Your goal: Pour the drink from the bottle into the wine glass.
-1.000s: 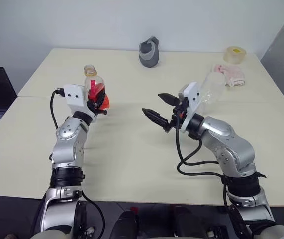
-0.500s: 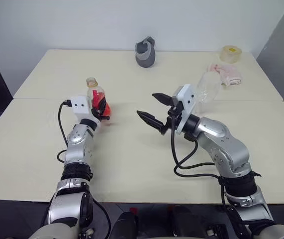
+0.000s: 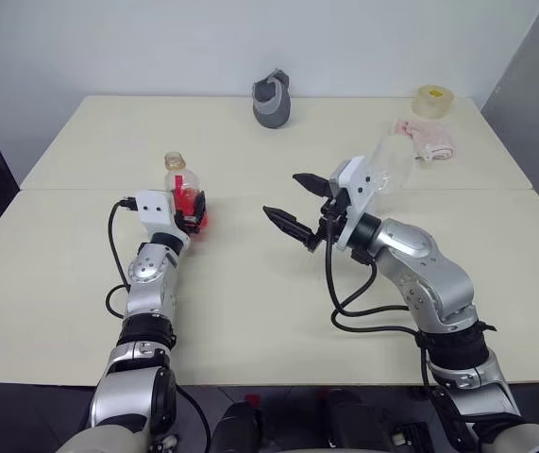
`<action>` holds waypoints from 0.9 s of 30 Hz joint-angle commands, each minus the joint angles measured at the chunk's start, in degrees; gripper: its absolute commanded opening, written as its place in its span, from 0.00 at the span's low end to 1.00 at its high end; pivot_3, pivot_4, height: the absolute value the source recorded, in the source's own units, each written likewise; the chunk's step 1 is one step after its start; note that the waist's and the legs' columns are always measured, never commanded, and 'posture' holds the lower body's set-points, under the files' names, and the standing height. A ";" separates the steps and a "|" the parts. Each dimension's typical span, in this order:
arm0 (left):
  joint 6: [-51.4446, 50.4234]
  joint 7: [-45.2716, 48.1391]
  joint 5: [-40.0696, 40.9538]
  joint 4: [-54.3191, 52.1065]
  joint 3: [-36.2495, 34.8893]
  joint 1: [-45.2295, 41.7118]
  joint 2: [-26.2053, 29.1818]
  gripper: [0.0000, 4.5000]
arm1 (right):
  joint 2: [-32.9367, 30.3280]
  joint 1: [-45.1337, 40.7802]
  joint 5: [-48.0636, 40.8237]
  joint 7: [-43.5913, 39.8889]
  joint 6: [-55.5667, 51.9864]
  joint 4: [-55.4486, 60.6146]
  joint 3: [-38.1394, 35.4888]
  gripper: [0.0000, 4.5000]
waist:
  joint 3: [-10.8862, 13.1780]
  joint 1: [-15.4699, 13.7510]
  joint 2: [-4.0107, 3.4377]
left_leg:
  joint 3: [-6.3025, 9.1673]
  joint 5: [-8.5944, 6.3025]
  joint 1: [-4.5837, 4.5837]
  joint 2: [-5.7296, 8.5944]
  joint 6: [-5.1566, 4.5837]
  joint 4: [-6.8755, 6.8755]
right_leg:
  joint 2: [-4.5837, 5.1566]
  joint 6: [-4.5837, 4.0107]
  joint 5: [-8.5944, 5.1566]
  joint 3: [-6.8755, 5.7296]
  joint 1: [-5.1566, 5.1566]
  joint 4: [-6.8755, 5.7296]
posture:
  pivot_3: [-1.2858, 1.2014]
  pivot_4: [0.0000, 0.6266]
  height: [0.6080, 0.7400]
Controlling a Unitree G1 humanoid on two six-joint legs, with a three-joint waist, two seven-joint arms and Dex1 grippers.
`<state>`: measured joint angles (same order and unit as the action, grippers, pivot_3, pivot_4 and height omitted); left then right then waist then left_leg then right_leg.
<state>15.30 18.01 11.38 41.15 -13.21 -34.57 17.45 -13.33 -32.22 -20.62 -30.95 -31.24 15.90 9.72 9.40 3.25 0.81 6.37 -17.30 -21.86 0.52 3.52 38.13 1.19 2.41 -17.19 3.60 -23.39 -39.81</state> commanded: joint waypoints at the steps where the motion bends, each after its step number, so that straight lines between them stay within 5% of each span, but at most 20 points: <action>1: 0.38 -0.51 0.76 -2.46 -1.01 0.99 0.10 1.00 | -0.21 -1.05 0.03 0.12 1.34 1.24 -1.49 1.00 | 0.00 0.00 0.00 | -0.01 0.00 0.01 0.00 0.00 0.00 | 0.00 0.00 0.00 0.00 0.00 -0.01 | 0.52 0.24 1.00; 17: -9.05 -0.85 2.87 -20.74 -0.64 12.53 -1.31 1.00 | 0.62 0.41 0.90 1.05 1.59 1.95 -1.51 1.00 | -0.02 0.00 0.01 | -0.01 0.00 0.03 -0.04 0.00 0.00 | 0.07 0.00 0.00 0.03 -0.01 -0.05 | 0.52 0.24 1.00; 27: -22.55 -0.66 5.73 -46.16 2.56 26.94 -2.22 1.00 | -4.08 6.79 0.09 0.04 -0.05 6.42 -3.59 1.00 | -0.05 -0.15 0.06 | -0.02 -0.02 0.02 -0.04 -0.03 -0.01 | 0.09 0.00 0.00 0.06 0.03 -0.01 | 0.52 0.24 1.00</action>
<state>-5.16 16.96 15.84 1.33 -11.51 -9.13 15.13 -16.66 -26.17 -19.39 -30.39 -31.33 19.10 7.77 9.35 3.10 0.86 6.35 -17.34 -21.85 0.48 3.45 38.11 1.28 2.41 -17.19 3.67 -23.36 -39.80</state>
